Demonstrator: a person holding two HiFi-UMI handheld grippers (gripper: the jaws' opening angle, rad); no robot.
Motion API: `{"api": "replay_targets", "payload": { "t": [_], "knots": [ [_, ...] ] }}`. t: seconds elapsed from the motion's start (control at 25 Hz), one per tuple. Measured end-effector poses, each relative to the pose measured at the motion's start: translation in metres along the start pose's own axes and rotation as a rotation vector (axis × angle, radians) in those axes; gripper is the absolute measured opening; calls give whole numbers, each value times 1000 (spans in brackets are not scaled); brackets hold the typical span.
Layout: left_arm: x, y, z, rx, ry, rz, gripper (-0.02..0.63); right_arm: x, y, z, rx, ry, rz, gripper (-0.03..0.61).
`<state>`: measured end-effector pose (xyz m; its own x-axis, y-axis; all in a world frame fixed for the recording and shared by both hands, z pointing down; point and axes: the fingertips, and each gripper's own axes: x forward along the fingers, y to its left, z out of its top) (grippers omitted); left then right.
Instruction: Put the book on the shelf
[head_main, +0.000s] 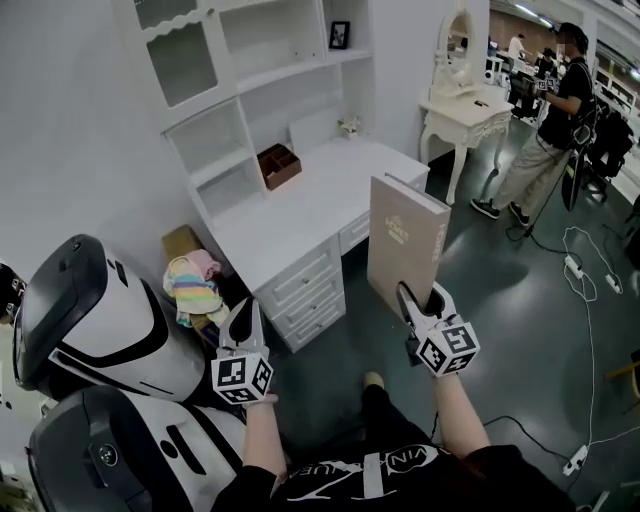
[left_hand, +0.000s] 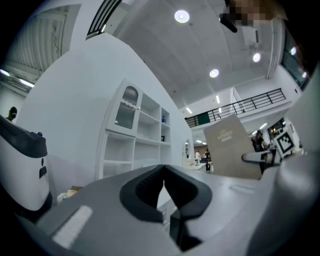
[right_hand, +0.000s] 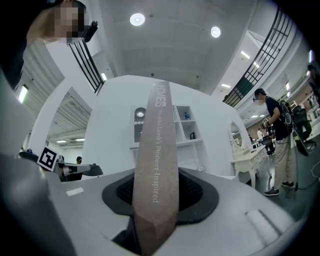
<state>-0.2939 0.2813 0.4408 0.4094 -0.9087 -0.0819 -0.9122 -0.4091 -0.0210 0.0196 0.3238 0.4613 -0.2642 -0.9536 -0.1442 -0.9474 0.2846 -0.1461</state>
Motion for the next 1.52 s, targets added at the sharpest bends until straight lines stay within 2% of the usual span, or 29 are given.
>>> {"api": "replay_targets", "payload": {
  "t": [0.28,0.84,1.04,1.2,1.52],
  "knots": [
    [85,14,-9,-6,28,11,0,76,-50,2,29,-12,-2,172],
    [241,18,-9,-21,25,45,0,204,-151,6,36,9,34,172],
    [283,15,-14,-28,19,79,0,239,-181,4,32,16,74,172],
    [313,3,-20,-20,16,69,0,258,-201,2,32,13,92,172],
    [336,0,-22,-12,34,85,0,284,-223,-1,68,10,109,172]
  ]
}}
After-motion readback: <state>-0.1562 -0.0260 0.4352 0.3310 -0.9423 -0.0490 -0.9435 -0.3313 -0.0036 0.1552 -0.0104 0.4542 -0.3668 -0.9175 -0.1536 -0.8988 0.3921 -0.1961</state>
